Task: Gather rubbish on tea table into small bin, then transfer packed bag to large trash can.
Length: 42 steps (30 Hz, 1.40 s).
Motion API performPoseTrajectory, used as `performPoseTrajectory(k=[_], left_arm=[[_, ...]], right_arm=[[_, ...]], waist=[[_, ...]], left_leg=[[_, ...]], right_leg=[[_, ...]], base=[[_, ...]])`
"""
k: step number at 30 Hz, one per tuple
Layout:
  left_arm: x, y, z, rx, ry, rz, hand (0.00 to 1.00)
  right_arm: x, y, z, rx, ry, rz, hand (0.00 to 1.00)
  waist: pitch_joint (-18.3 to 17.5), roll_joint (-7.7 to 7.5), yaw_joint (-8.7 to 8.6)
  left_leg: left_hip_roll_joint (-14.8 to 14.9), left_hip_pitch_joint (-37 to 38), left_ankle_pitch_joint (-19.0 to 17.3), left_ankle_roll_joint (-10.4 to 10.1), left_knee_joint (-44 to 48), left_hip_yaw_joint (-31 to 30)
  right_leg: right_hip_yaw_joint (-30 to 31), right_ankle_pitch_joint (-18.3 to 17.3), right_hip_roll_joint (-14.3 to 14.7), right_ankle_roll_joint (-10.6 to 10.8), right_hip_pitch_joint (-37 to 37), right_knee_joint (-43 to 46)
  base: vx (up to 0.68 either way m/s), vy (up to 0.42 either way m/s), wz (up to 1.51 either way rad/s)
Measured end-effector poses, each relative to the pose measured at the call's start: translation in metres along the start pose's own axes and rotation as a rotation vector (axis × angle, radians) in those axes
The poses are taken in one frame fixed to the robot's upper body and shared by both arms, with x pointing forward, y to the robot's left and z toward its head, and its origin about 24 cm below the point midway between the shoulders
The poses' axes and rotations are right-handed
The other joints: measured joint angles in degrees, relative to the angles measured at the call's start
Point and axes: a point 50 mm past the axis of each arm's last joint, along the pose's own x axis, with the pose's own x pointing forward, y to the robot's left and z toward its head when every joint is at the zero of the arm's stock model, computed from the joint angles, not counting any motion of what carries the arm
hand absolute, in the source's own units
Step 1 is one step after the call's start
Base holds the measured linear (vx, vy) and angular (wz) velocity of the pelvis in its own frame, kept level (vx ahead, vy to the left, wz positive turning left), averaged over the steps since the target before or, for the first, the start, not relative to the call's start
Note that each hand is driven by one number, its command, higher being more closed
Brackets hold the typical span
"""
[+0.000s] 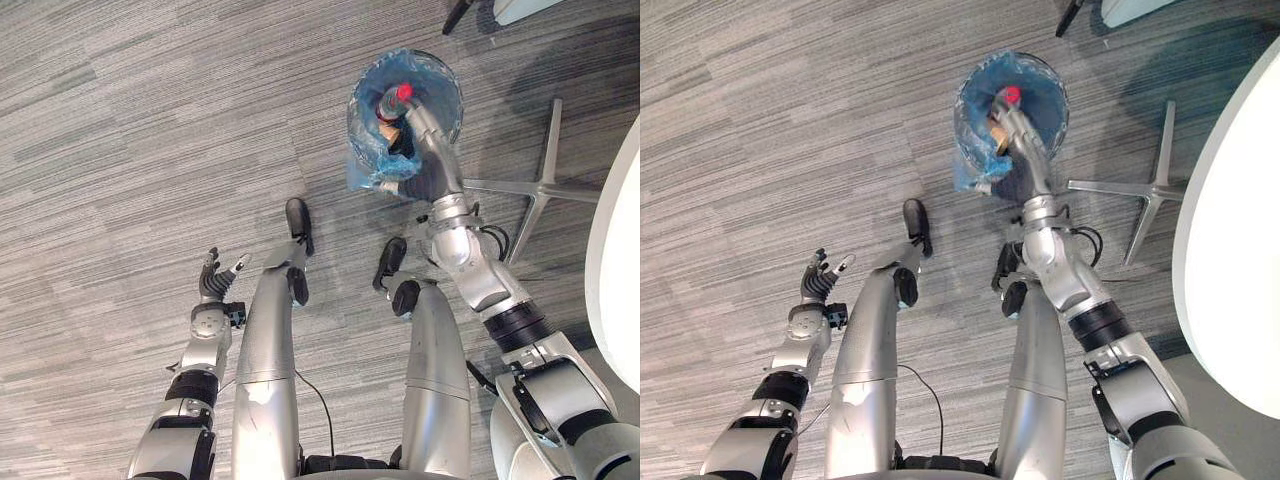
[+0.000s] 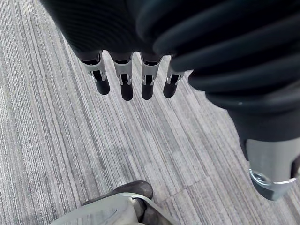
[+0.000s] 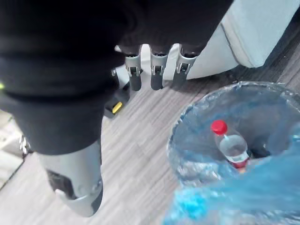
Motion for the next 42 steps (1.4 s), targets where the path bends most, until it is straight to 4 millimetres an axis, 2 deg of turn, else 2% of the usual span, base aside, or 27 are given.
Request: performPoseTrajectory(k=[5, 14, 16, 20, 28, 29, 34, 38, 40, 42], left_arm=[[0.001, -0.001, 0.0, 0.001, 0.002, -0.002, 0.0], [0.001, -0.002, -0.002, 0.005, 0.002, -0.001, 0.0], [0.001, -0.002, -0.002, 0.003, 0.001, -0.001, 0.0], [0.003, -0.006, 0.003, -0.005, -0.009, -0.005, 0.0], [0.002, -0.011, 0.005, -0.05, -0.013, 0.004, 0.0], [0.002, -0.012, 0.005, -0.052, -0.016, 0.001, 0.0], [0.001, -0.015, 0.008, -0.055, -0.029, -0.003, 0.0], [0.0, -0.02, 0.012, -0.054, -0.048, -0.019, 0.0], [0.0, -0.022, 0.012, -0.054, -0.049, -0.028, 0.0], [0.0, -0.023, 0.012, -0.055, -0.05, -0.03, 0.0]], right_arm=[[-0.009, 0.027, -0.022, -0.186, 0.043, 0.146, 0.0], [-0.009, 0.044, -0.046, -0.341, 0.14, 0.27, 0.0], [-0.007, 0.042, -0.052, -0.364, 0.175, 0.266, 0.0], [0.006, 0.02, -0.068, -0.393, 0.287, 0.165, 0.0], [0.029, -0.011, -0.071, -0.392, 0.359, 0.004, 0.0], [0.031, -0.013, -0.072, -0.391, 0.368, -0.002, 1.0], [0.034, -0.018, -0.077, -0.407, 0.411, 0.002, 1.0], [0.032, -0.016, -0.081, -0.396, 0.44, 0.029, 1.0], [0.033, -0.016, -0.081, -0.392, 0.441, 0.034, 1.0], [0.035, -0.016, -0.079, -0.371, 0.439, 0.028, 1.0]], waist=[[0.0, 0.0, 0.05], [0.0, 0.0, 0.25], [-0.01, 0.02, 0.4], [-0.09, 0.18, 1.19], [-0.25, 0.47, 1.52], [-0.36, 0.63, 1.61], [-0.54, 0.87, 1.87], [-0.56, 0.91, 2.76], [-1.15, 1.65, 2.91], [-1.21, 1.77, 2.91]], left_leg=[[-0.09, 0.0, 0.01, -0.02, -0.72, 0.42], [-0.28, -0.03, 0.18, -0.21, -2.19, 1.52], [-0.29, -0.3, 0.18, -0.21, -2.25, 1.37], [-0.33, -2.1, 0.26, -0.29, -2.16, 0.96], [-1.12, -4.44, 0.49, -0.11, -1.19, 0.28], [-1.11, -4.68, 0.48, -0.12, -1.22, 0.24], [-1.79, -5.95, 0.48, -0.12, -0.31, 0.07], [-1.93, -6.4, 0.47, -0.11, 0.09, -0.29], [-1.98, -7.41, 0.45, -0.1, 0.34, -0.71], [-2.06, -7.8, 0.45, -0.09, 0.62, -0.65]], right_leg=[[0.1, 0.68, -0.03, 0.3, 0.04, -1.03], [0.78, 0.96, -0.13, 0.16, -0.94, -1.63], [0.61, 0.89, -0.14, 0.08, -1.11, -1.64], [0.14, 0.81, -0.2, -0.06, -2.68, -1.49], [-0.45, -0.28, -1.3, -0.24, -4.87, 0.49], [-0.45, -0.34, -1.31, -0.23, -5.1, 0.61], [-0.44, -1.06, -2.21, -0.37, -6.64, 2.3], [-0.64, -1.35, -2.39, -0.48, -6.89, 2.87], [-0.97, -1.47, -2.51, -0.46, -7.47, 3.23], [-0.92, -1.51, -2.73, -0.44, -7.93, 3.62]], base=[[-0.01, -0.003, -0.01], [-0.01, -0.033, 0.0], [-0.01, -0.044, 0.02], [-0.02, -0.037, 0.03], [-0.02, -0.023, 0.1], [-0.05, -0.016, 0.03], [-0.04, -0.009, 0.09], [-0.05, -0.006, 0.05], [-0.05, 0.004, 0.05], [-0.05, 0.012, 0.03]])
